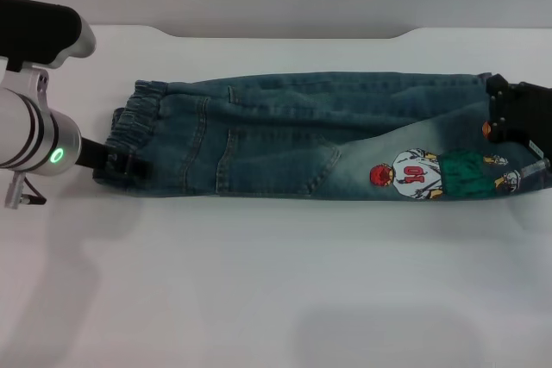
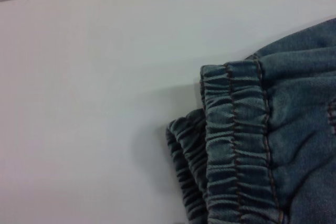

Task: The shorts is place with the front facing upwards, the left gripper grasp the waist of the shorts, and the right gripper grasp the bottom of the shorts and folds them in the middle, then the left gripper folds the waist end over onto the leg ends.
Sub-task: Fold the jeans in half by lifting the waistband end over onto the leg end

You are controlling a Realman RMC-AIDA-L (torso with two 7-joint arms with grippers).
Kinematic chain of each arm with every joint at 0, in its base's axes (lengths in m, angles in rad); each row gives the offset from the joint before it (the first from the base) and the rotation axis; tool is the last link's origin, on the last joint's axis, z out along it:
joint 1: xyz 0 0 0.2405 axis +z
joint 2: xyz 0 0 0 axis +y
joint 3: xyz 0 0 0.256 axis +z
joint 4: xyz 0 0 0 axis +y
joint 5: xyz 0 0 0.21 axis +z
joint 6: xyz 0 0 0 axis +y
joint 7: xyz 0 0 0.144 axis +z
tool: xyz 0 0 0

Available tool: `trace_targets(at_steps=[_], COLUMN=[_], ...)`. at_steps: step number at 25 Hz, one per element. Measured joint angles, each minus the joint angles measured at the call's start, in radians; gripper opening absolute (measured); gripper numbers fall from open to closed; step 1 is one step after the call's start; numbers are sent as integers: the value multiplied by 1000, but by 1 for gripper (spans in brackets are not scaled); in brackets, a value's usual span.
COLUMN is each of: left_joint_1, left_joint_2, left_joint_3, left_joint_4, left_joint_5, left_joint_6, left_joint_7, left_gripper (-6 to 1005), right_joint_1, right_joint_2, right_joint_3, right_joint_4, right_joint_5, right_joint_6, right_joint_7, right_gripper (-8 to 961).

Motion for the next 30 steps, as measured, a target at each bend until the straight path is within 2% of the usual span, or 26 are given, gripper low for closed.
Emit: trace_targets(at_steps=[9,16,30], left_joint_1=[9,12,43], left_joint_2=[-2,-2,1], left_joint_3=[13,22,36], left_joint_4=[5,7,-50], left_joint_5=[-9,-14,-60], left_joint_6=[24,31,29], left_joint_7=[-1,6,53], left_gripper=[798,572,452], right_joint_1=[-2,-6,-15], right_joint_2=[-2,-2,0], right_joint_3=[0,0,3], right_joint_4=[-5,-7,-1], right_joint_5=[0,0,5], right_joint_6=[32,51,58], right_joint_7=[11,21,26], right_gripper=[-1,-1,-1])
